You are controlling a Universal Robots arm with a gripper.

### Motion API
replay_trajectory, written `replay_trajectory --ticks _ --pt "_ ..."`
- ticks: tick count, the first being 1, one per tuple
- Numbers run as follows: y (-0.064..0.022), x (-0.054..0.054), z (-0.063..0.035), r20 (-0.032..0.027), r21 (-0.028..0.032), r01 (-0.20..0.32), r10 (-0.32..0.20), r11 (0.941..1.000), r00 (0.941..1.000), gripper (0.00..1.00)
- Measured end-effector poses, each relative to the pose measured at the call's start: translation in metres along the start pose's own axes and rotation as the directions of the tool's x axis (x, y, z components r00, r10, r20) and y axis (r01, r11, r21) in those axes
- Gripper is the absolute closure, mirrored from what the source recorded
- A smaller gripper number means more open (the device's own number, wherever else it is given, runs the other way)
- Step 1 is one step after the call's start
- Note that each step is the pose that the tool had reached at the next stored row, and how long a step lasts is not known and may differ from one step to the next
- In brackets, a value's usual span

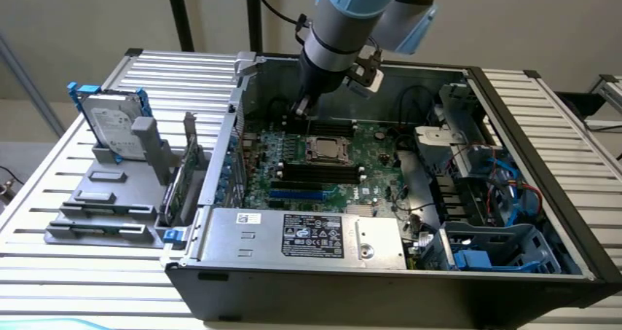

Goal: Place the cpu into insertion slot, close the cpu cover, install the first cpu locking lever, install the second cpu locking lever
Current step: 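Install the first cpu locking lever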

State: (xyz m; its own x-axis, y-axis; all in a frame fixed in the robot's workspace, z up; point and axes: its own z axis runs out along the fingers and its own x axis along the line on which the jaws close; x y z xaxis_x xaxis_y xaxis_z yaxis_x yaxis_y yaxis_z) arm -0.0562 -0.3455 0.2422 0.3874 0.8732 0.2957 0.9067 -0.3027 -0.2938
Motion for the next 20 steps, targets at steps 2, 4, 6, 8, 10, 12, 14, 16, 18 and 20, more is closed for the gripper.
replay_trajectory --ticks 2,4,6,8,10,12,14,16,18,20 --pt "0.0009 0.000 0.0003 -0.0102 0.0001 -0.007 0.007 1.0000 0.9999 0.89" --pt "0.0012 -0.001 0.0008 -0.0219 -0.0012 -0.019 0.019 0.9998 0.9996 0.89" --pt "0.0015 -0.001 0.0012 -0.0321 -0.0049 -0.036 0.036 0.9993 0.9988 0.89" --pt "0.0017 -0.001 0.0017 -0.0406 -0.0120 -0.060 0.059 0.9981 0.9974 0.89" --pt "0.0021 -0.001 0.0029 -0.0469 -0.0173 -0.077 0.076 0.9969 0.9960 0.89" --pt "0.0025 -0.002 0.0040 -0.0458 -0.0183 -0.078 0.077 0.9968 0.9960 0.89" --pt "0.0032 -0.002 0.0063 -0.0408 -0.0212 -0.079 0.078 0.9966 0.9961 0.89" --pt "0.0038 -0.003 0.0080 -0.0325 -0.0258 -0.081 0.080 0.9964 0.9963 0.89" --pt "0.0043 -0.003 0.0096 -0.0232 -0.0308 -0.082 0.081 0.9962 0.9964 0.89" --pt "0.0047 -0.004 0.0109 -0.0142 -0.0358 -0.083 0.083 0.9959 0.9965 0.89"
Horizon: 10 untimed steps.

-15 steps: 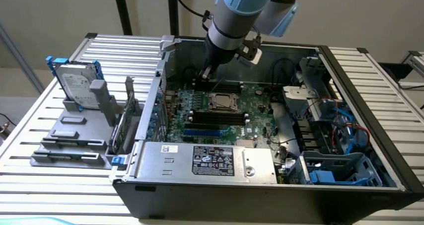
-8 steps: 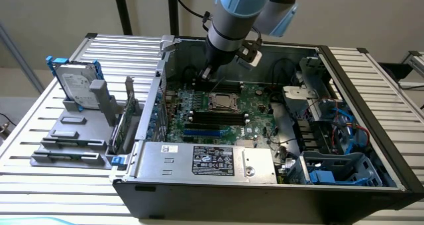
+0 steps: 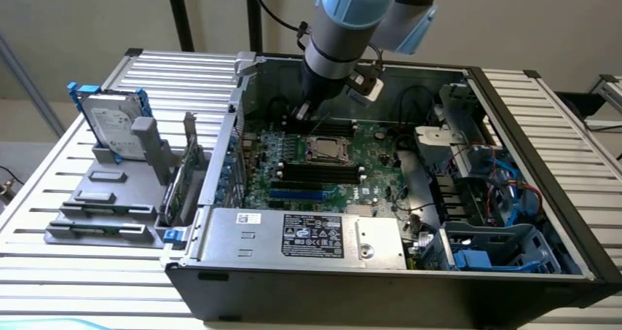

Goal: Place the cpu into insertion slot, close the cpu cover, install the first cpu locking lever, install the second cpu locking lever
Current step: 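Install the first cpu locking lever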

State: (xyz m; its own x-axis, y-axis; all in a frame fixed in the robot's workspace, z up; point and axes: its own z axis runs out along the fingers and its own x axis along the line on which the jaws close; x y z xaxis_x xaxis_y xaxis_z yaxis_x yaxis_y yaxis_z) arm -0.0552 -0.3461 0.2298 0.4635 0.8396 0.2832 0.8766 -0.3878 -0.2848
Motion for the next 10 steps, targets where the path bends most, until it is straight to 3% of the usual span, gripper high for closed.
replay_trajectory --ticks 2,5,10 --pt "0.0002 -0.0001 0.0004 0.0036 -0.0019 0.000 0.000 1.0000 1.0000 0.89" --pt "0.0007 -0.0007 0.0022 0.0032 -0.0035 -0.004 0.004 1.0000 1.0000 0.89" --pt "0.0013 -0.0013 0.0042 -0.0161 -0.0213 -0.064 0.064 0.9977 0.9978 0.89"
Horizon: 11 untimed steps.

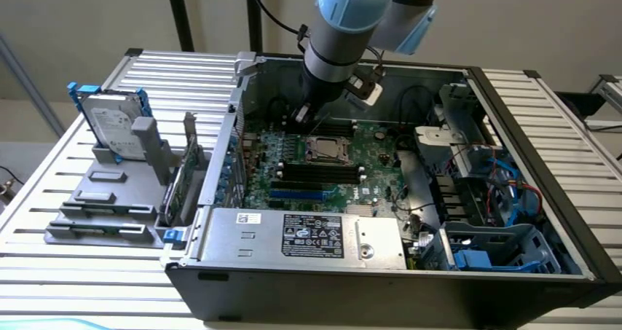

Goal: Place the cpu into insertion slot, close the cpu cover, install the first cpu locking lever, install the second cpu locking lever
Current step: 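Install the first cpu locking lever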

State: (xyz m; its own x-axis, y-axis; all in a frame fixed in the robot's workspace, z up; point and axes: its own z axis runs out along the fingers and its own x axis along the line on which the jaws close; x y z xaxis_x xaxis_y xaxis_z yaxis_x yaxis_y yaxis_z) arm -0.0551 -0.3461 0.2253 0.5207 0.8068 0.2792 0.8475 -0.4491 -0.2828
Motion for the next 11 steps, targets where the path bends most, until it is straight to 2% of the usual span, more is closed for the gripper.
replay_trajectory --ticks 2,5,11 --pt "0.0006 0.000 0.0015 -0.0023 -0.0027 -0.008 0.008 1.0000 1.0000 0.89" --pt "0.0015 -0.001 0.0048 -0.0008 -0.0048 -0.011 0.011 0.9999 0.9999 0.89" --pt "0.0029 -0.003 0.0112 0.0103 -0.0132 -0.015 0.015 0.9998 0.9998 0.89"
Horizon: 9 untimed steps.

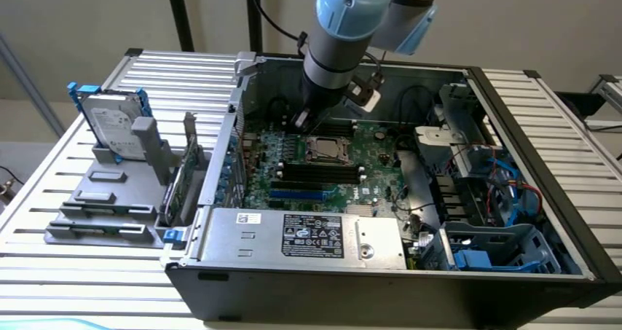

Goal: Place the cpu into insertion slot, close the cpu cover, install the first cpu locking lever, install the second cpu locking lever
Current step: 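Install the first cpu locking lever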

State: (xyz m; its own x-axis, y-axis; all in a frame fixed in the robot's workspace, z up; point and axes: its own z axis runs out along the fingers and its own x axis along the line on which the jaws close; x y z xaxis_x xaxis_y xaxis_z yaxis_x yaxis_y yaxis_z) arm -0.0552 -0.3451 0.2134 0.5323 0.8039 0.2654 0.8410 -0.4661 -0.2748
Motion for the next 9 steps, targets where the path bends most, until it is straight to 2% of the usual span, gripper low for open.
replay_trajectory --ticks 9 --pt "-0.0002 0.0014 0.0044 0.0101 -0.0069 -0.002 0.002 1.0000 0.9999 0.89"
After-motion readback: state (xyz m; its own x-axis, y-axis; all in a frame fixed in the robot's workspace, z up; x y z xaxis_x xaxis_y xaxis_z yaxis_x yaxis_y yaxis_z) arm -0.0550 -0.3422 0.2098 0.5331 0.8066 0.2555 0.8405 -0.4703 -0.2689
